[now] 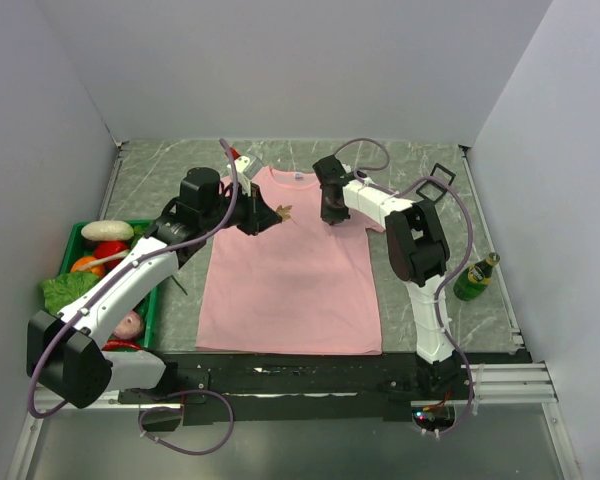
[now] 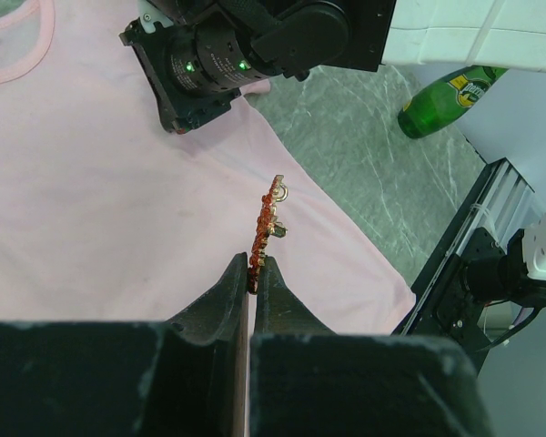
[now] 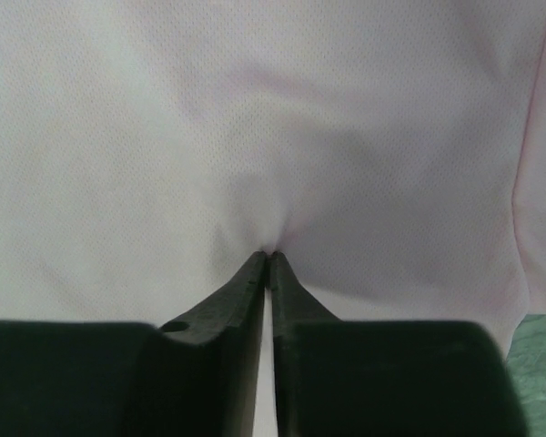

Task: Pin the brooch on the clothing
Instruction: Adjust the flattened clothing at the center of the board.

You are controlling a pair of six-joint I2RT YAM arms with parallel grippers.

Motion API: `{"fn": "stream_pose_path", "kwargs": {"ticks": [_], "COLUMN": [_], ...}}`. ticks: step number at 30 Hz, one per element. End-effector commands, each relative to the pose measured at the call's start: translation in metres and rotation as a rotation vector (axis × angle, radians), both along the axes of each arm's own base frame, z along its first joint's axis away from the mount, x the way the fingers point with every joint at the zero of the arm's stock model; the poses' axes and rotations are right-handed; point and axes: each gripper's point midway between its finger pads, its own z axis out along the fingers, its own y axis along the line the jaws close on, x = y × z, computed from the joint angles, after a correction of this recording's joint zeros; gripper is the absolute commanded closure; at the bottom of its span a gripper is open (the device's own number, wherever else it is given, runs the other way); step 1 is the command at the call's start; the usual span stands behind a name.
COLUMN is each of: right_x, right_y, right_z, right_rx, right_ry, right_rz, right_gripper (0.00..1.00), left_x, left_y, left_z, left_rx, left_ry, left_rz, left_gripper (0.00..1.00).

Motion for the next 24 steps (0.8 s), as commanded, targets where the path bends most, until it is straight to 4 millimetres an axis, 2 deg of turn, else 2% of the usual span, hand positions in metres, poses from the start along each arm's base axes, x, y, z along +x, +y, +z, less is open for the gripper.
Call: {"fn": "stream_pose_path", "kwargs": {"ticks": [1,4,13,24], "right_x": [0.008,0.008,0.006,0.003], "right_y": [0.004,0.003,0.003,0.001], "right_z": [0.033,0.034,0.030,0.015], "right_rx": [0.014,0.008,-0.035,-0.076], "right_ry": [-0.081,-0.086,-0.080,-0.049], "right_rz": [-0.007,-0.010,-0.011,-0.020], "right_gripper": [0.76,0.71,0.65,0.67], "left_x": [0.002,0.002,0.001,0.001], "left_y": [-0.001,-0.001,-0.002,-0.002], "left_z": [0.022,0.023,0.023,0.025], "left_rx": [-0.031,-0.033,-0.034,-0.036], "left_ry": [-0.052,-0.055,-0.056,-0.060], "left_rz": [-0.002,-0.003,-0.006,-0.005], "left_gripper": [0.99,0.99,0.99,0.99]}}
